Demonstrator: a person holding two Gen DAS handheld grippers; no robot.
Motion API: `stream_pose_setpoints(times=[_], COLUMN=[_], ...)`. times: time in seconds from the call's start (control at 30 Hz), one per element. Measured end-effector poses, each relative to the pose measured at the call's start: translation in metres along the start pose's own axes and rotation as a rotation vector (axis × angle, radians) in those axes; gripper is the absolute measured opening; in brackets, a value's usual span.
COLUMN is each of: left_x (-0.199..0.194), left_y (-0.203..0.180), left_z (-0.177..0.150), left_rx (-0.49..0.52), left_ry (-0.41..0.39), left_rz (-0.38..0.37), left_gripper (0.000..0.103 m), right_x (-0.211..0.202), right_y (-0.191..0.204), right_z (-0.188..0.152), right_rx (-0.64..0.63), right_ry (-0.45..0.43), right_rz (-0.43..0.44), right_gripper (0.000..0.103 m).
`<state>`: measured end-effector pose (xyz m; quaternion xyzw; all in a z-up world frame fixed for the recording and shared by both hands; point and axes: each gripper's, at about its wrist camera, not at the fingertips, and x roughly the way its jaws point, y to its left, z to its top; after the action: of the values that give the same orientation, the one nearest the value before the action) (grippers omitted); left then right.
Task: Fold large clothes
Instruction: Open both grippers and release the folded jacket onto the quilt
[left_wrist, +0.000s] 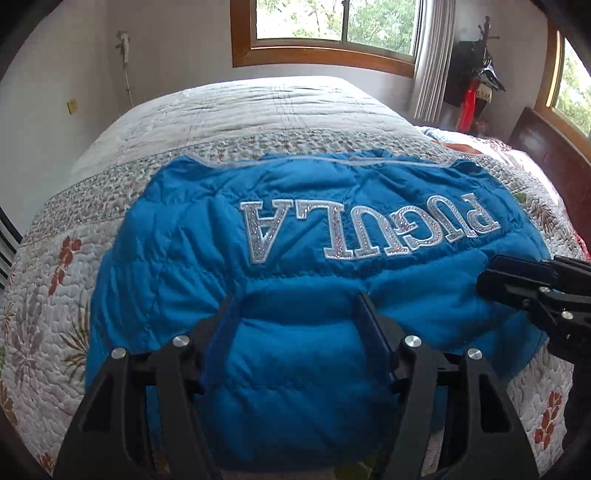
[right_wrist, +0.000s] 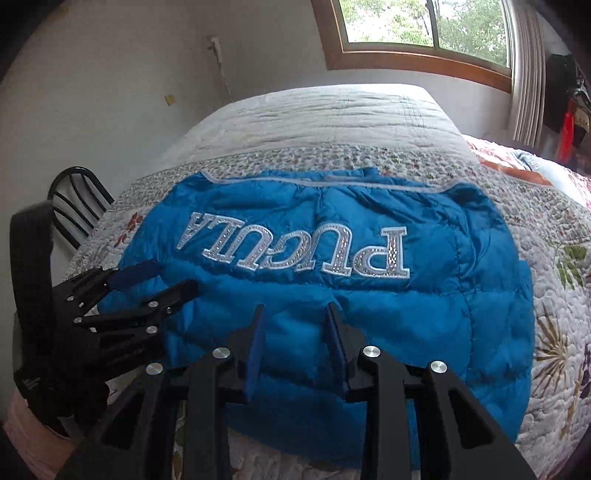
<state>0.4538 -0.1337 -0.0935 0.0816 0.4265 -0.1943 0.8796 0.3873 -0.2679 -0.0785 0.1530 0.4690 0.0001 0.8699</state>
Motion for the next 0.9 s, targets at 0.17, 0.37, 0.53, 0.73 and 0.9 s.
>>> stream_pose_setpoints(times=[0.17,0.37,0.53,0.73,0.9], left_x=[0.014,0.012,-0.031,-0.027,-0.016], left_y=[0.000,0.003,0.013,0.002,-0.001], left_z=[-0.018,-0.018,-0.027,-0.042,-0.048], left_rx=[0.021,-0.017,-0.078,-0.029,-0.006], left_ry=[-0.025,-0.025,-0.081,-0.053,-0.031], left_rz=[0.012,0.003,-0.025,0.010,0.013], left_gripper=[0.065,0.065,0.073,0.074,0.075], right_x=[0.029,0.024,-0.029,-0.017,0.004], right_y=[-0.011,-0.007,-0.001,0.019,0.013], right_z=[-0.027,-0.028,-0.034,-0.053,-0.064], right_rx=[0.015,0.022,0.030,-0.046,-0.026], right_ry=[-0.024,-0.046,-0.128,-0.047,-0.015], right_rz=[0.015,-0.006,0.085,0.079,0.088], right_gripper=[0.029,0.028,0.029,0.027,0.026])
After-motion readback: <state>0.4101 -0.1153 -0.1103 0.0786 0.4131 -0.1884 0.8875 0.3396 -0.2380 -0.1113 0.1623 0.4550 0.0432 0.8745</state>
